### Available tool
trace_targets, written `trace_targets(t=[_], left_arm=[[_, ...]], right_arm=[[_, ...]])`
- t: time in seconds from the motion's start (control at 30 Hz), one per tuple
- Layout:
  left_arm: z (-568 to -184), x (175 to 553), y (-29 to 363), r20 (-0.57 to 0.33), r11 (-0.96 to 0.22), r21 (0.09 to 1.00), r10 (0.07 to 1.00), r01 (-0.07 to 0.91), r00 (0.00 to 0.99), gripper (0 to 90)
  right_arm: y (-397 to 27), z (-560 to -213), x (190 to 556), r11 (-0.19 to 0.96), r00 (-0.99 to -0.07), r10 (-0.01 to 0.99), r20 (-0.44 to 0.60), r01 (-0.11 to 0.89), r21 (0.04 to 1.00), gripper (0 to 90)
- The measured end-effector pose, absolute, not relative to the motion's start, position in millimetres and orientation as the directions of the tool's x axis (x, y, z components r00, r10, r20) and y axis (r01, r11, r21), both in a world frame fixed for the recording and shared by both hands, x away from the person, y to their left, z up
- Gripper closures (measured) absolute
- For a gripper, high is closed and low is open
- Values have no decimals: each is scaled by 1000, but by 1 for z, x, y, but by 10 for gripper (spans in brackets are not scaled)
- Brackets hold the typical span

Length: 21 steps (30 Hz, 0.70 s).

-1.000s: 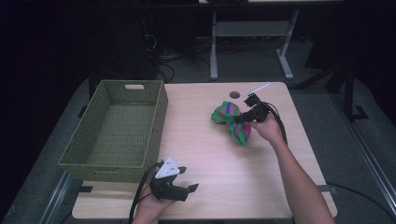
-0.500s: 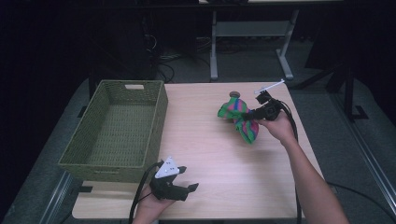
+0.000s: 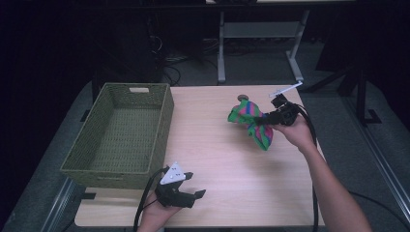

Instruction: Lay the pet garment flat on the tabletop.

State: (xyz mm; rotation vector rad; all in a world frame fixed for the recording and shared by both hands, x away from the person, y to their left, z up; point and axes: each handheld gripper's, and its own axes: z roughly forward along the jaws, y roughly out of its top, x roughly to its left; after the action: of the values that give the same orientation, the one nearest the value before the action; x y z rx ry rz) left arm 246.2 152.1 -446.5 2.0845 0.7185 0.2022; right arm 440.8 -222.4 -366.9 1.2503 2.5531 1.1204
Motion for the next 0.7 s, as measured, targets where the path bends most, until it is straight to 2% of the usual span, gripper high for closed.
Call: trace_targets(t=[0.7], left_arm=[[-446,245,151,-123,-424,805,564,414,816,242]], right_arm=[[-220,-360,407,437,-732,656,184,567,698,682]])
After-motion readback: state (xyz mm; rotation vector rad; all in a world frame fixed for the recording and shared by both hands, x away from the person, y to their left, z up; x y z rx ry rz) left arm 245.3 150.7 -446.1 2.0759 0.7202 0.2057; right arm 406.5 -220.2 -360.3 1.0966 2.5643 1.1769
